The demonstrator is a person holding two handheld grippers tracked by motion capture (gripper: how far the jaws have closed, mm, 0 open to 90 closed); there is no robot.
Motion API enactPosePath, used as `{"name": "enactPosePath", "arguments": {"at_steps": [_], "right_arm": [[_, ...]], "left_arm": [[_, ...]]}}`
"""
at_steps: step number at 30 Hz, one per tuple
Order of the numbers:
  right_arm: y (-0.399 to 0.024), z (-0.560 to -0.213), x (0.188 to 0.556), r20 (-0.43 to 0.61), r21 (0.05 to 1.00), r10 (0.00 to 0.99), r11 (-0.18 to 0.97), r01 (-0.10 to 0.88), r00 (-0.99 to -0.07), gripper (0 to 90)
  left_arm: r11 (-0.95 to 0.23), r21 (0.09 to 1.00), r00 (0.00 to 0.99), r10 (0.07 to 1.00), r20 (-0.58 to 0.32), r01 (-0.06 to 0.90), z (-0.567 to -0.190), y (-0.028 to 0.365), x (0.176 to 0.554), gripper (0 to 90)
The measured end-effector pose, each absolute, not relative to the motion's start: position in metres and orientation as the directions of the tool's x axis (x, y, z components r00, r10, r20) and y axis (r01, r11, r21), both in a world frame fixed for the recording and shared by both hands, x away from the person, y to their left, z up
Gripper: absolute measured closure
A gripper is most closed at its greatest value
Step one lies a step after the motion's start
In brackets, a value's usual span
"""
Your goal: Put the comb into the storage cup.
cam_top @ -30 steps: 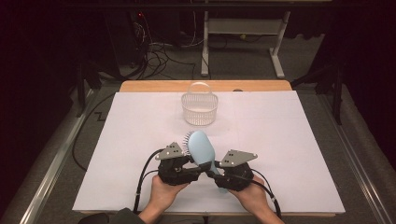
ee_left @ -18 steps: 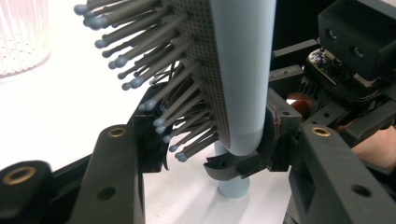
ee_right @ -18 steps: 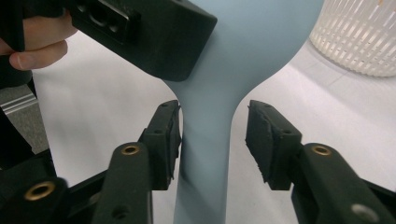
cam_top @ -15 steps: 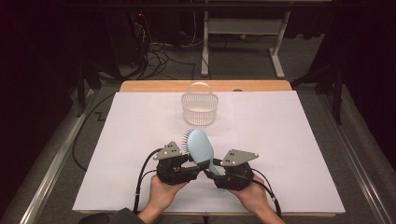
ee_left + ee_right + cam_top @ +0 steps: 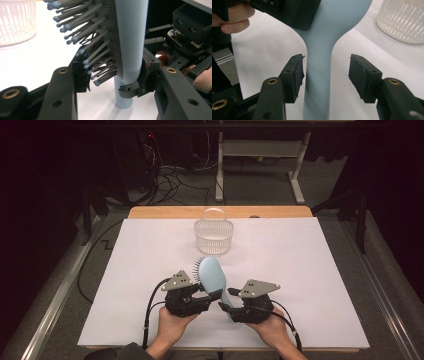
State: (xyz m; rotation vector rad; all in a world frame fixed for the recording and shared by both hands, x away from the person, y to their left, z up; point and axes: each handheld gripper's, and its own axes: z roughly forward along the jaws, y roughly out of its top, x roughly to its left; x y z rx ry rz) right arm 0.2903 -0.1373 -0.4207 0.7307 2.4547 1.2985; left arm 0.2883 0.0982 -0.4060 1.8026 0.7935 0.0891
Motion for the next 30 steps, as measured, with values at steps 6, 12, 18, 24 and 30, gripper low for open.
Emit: {"name": "enactPosePath", "arguments": {"at_steps": [6, 12, 18, 24, 30], "right_arm": [[-0.139, -0.421, 0.291, 0.004, 0.830, 0.546, 0.465, 0.307, -0.838, 45.1], [-0.144, -0.420, 0.292, 0.006, 0.841, 0.554, 0.447, 0.303, -0.833, 43.0], [-0.150, -0.418, 0.293, 0.005, 0.854, 0.565, 0.427, 0.297, -0.825, 42.1], [-0.156, -0.417, 0.294, 0.003, 0.862, 0.575, 0.413, 0.294, -0.818, 40.6], [-0.166, -0.415, 0.296, 0.021, 0.871, 0.590, 0.386, 0.305, -0.807, 39.3]], "left_arm": [[-0.159, 0.870, 0.768, 0.561, -0.310, 0.467, -0.405, 0.100, 0.288, 53.4], [-0.154, 0.872, 0.762, 0.571, -0.305, 0.464, -0.404, 0.104, 0.289, 53.5], [-0.144, 0.875, 0.758, 0.577, -0.304, 0.461, -0.402, 0.108, 0.290, 53.5], [-0.138, 0.878, 0.754, 0.584, -0.301, 0.458, -0.401, 0.111, 0.290, 53.6], [-0.133, 0.882, 0.750, 0.591, -0.296, 0.453, -0.400, 0.114, 0.289, 53.6]]}}
